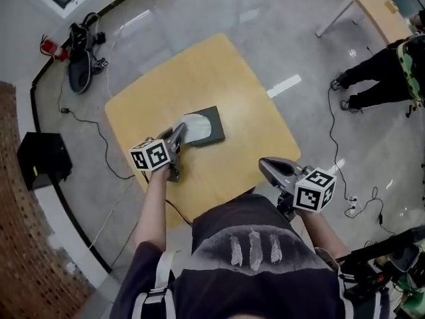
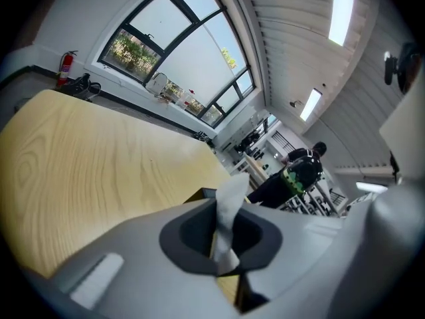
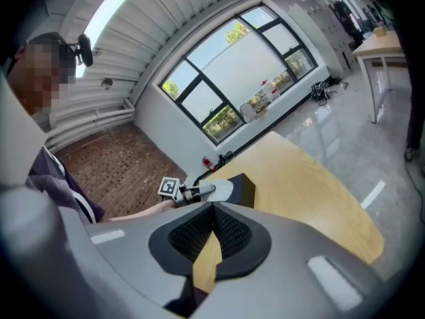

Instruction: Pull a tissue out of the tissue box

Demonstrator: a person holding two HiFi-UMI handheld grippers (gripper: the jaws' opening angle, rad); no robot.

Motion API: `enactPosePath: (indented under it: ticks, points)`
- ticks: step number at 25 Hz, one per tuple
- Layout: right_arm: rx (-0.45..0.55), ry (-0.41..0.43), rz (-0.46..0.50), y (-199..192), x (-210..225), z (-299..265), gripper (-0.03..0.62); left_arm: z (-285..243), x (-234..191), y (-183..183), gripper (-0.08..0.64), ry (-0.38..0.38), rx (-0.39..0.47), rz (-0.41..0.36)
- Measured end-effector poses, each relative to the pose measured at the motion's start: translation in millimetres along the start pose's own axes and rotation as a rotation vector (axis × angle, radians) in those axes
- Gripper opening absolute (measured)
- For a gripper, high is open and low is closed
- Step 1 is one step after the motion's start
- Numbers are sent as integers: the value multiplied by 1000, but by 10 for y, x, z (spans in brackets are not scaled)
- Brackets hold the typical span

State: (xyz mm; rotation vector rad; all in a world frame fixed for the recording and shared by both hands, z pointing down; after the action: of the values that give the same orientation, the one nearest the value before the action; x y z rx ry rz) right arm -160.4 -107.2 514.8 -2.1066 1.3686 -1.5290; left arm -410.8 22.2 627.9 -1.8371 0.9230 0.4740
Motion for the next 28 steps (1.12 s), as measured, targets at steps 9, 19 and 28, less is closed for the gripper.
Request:
enactPosePath:
  ticks: [9,19,28]
  points:
    - [5,41,19,153,-50,44,-5,174,219,145,6,6,48,26]
    - [53,38,21,134,40,-22,-5,290,205,286,6,-16,93,29]
    - [65,71,18,90,92,102,-5,435,392,199,6,-21,91,9]
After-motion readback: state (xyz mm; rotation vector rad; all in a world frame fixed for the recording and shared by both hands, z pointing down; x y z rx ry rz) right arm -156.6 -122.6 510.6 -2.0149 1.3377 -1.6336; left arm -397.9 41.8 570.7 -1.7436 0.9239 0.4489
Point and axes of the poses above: the fingertips, and each gripper's own axes: z backward along the fingers, x to its right, y out of its top, the point moved 3 cm from there along z, backward along the fingers, and after that the axes turned 1 degree about -y, right-handed, at the moved point
